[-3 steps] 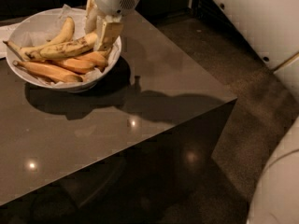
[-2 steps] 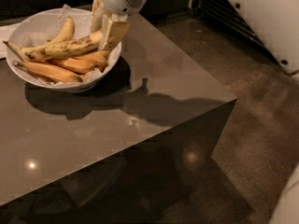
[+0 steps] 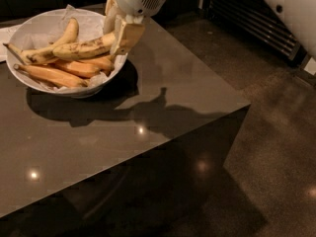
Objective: Pick banana from white bowl
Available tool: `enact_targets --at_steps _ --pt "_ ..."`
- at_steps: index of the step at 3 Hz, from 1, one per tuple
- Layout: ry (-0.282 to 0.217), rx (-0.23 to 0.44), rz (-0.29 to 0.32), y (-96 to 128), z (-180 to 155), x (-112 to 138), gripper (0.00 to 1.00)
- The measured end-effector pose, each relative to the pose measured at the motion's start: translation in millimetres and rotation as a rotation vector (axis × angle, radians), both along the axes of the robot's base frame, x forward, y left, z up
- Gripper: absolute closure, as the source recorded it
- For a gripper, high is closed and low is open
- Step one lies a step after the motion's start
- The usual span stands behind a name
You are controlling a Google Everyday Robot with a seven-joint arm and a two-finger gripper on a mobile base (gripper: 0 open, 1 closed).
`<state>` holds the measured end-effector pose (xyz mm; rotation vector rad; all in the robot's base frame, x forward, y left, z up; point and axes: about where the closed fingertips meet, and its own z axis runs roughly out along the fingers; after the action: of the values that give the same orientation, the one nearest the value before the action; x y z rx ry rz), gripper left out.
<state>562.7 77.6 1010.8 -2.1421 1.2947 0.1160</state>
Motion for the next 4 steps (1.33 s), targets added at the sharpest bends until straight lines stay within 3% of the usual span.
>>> enact_targets --at_steps 1,4 --pt "-0.006 0.004 -0.035 -9.9 5.8 -2.0 1.00" --pt "-0.016 0.006 -0.235 -76.0 16.3 -34.2 1.00"
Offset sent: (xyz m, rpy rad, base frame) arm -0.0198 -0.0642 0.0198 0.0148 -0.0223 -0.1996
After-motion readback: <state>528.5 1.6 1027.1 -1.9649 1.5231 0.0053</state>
